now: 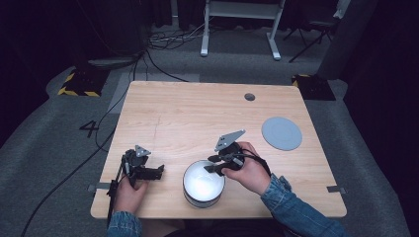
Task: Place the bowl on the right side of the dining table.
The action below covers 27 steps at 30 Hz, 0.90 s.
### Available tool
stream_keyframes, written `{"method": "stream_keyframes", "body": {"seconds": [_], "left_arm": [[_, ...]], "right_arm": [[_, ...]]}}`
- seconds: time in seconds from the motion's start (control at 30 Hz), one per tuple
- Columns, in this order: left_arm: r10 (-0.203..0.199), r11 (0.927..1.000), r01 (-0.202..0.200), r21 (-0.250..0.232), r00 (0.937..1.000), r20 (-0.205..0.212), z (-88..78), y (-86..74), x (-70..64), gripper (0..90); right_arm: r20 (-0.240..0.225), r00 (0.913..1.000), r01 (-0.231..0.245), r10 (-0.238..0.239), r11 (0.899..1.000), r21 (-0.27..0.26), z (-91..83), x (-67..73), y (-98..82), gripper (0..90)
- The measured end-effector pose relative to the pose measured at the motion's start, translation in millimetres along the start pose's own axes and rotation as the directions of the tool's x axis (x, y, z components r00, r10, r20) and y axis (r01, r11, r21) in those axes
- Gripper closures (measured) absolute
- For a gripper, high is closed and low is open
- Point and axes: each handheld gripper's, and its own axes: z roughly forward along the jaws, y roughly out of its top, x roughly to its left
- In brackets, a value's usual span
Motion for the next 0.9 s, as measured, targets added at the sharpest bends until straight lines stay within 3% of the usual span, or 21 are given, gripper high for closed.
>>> {"method": "stream_keyframes", "body": {"seconds": [0.17,0.5,0.73,0.9], "left_arm": [[0.0,1.0,0.0,0.0,1.0,0.0,0.0,0.0,0.0,0.4],[0.0,1.0,0.0,0.0,1.0,0.0,0.0,0.0,0.0,0.4],[0.0,1.0,0.0,0.0,1.0,0.0,0.0,0.0,0.0,0.4],[0.0,1.0,0.0,0.0,1.0,0.0,0.0,0.1,0.0,0.4]], "right_arm": [[-0.029,0.9994,-0.02,0.021,0.999,0.029,0.0,1.4,2.5,79.4],[0.002,0.997,-0.077,0.077,0.996,0.054,0.5,5.7,8.1,82.0],[0.019,0.9967,-0.079,0.078,0.995,0.061,-3.2,8.0,13.6,81.4],[0.006,0.9963,-0.086,0.085,0.995,0.054,-7.7,8.6,17.8,81.4]]}}
